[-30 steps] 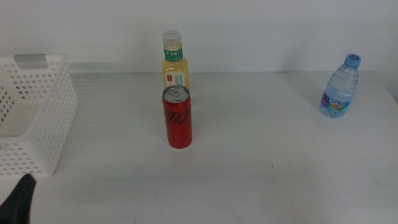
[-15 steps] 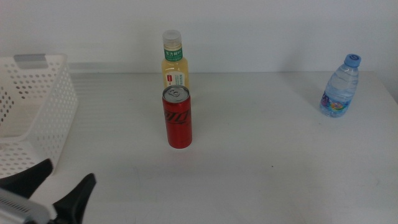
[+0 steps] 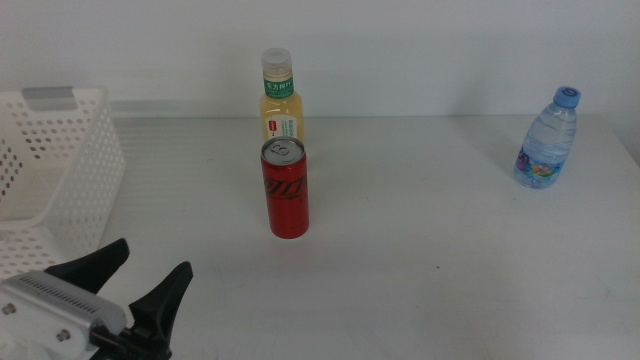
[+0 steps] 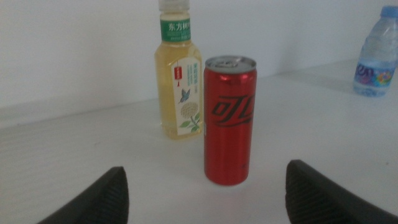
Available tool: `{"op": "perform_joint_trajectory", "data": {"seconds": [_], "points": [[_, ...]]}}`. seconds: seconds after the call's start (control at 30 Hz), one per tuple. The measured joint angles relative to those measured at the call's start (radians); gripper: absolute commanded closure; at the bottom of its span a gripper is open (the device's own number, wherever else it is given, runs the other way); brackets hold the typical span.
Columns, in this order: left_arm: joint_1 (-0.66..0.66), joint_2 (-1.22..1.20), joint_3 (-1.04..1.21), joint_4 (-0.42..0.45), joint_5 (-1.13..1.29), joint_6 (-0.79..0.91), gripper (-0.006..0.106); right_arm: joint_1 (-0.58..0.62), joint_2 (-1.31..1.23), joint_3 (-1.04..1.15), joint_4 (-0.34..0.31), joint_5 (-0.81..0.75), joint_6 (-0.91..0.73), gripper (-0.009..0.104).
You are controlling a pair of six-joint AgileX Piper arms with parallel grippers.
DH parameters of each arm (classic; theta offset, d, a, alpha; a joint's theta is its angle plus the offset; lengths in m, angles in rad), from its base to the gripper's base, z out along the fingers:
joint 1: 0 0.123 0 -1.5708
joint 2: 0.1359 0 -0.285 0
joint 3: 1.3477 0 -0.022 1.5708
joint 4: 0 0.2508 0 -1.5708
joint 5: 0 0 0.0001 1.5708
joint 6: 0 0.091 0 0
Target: Use arms to grab the bottles and put them into the dustbin to the left of the table.
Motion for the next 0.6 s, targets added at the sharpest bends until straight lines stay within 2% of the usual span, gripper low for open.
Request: {"op": "perform_joint_trajectory", "data": {"seconds": [0.17,0.6], "points": [[0.0,0.096,-0.008,0.0,-0.102,-0.044,0.023,0.0,0.0,0.0,0.0,0.0,0.0,0.018],[0.0,0.175,-0.008,0.022,-0.119,-0.12,0.023,0.0,0.0,0.0,0.0,0.0,0.0,0.018]]}}
